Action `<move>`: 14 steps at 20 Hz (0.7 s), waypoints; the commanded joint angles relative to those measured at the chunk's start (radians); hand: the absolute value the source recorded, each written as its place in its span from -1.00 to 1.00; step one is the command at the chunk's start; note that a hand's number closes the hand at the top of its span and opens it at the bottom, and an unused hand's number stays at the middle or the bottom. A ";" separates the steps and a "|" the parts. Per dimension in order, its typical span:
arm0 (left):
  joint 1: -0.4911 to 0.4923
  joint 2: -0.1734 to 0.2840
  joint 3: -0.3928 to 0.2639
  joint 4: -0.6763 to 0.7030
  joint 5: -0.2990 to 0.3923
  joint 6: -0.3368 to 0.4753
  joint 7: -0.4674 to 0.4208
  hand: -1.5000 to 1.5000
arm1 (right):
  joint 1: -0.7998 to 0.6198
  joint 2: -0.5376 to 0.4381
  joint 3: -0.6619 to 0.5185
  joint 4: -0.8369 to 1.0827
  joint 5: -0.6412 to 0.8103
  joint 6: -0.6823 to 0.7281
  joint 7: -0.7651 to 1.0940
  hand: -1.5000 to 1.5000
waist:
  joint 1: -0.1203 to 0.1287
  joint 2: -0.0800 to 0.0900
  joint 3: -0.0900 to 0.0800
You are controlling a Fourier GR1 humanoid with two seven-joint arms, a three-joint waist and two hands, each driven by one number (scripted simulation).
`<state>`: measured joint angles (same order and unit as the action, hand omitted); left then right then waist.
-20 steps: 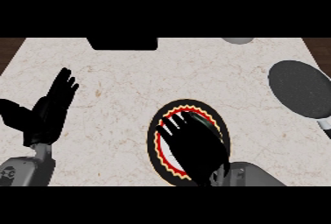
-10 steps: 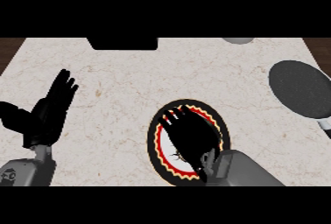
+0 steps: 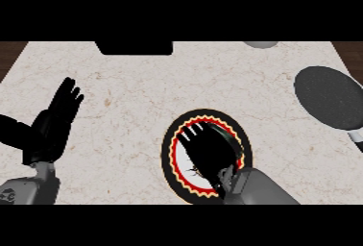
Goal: Pick the cupcake from the plate and place it in the pan
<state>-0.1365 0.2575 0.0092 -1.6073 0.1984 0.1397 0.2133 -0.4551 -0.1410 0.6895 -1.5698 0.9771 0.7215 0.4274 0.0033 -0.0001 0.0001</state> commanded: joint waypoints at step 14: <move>-0.018 -0.051 0.025 0.015 -0.056 -0.027 0.015 0.00 | -0.022 0.125 -0.032 0.305 0.159 -0.191 -0.262 1.00 | 0.002 0.000 0.000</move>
<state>-0.1712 0.2250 0.0481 -1.5782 0.1658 0.1088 0.2250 -0.4614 -0.0566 0.6457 -1.3251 1.0999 0.5776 0.2173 0.0026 -0.0012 -0.0006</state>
